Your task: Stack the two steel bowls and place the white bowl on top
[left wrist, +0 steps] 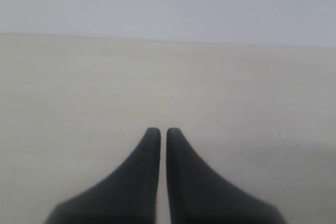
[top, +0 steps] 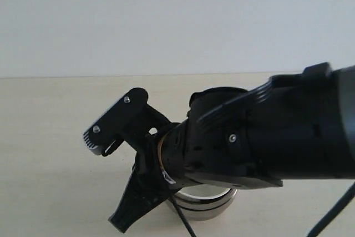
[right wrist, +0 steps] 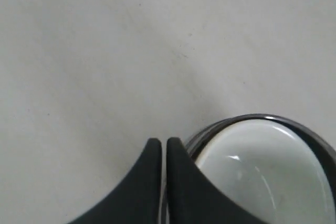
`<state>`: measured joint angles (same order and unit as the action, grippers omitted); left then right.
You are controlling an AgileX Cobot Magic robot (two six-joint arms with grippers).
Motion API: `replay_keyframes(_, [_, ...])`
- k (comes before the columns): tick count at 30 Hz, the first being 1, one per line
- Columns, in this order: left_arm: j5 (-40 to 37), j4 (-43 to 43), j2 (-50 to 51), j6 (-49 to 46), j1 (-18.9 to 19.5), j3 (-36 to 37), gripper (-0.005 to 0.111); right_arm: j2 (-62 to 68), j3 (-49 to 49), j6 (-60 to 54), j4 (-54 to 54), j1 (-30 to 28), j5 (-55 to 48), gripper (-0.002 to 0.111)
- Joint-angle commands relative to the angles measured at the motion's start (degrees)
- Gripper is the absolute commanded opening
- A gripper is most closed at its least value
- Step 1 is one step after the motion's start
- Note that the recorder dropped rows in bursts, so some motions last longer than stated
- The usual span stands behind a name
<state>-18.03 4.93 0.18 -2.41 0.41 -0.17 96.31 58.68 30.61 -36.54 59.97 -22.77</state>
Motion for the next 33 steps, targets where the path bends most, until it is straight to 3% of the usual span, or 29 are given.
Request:
replay_keyframes(1, [0.43,0.00,-0.18,0.27,-0.29,0.17,0.004,3.28,-0.19,0.51,0.03,-0.05,0.33,0.000])
replay_keyframes(9, [0.43,0.00,-0.18,0.27,-0.29,0.17,0.004,1.36,-0.19,1.45,-2.73,-0.05,-2.01,0.000])
replay_keyframes(14, [0.43,0.00,-0.18,0.27,-0.29,0.17,0.004,1.60,-0.19,8.05,-7.90,-0.16,-7.08,0.000])
replay_keyframes(22, [0.43,0.00,-0.18,0.27,-0.29,0.17,0.004,0.28,-0.19,8.42,-6.93,-0.06,-1.88,0.000])
replay_keyframes(28, [0.43,0.00,-0.18,0.27,-0.29,0.17,0.004,-1.10,-0.19,8.42,-7.76,-0.06,-8.94,0.000])
replay_keyframes(33, [0.43,0.00,-0.18,0.27,-0.29,0.17,0.004,0.38,-1.16,8.42,-5.97,-0.06,-4.52,0.000])
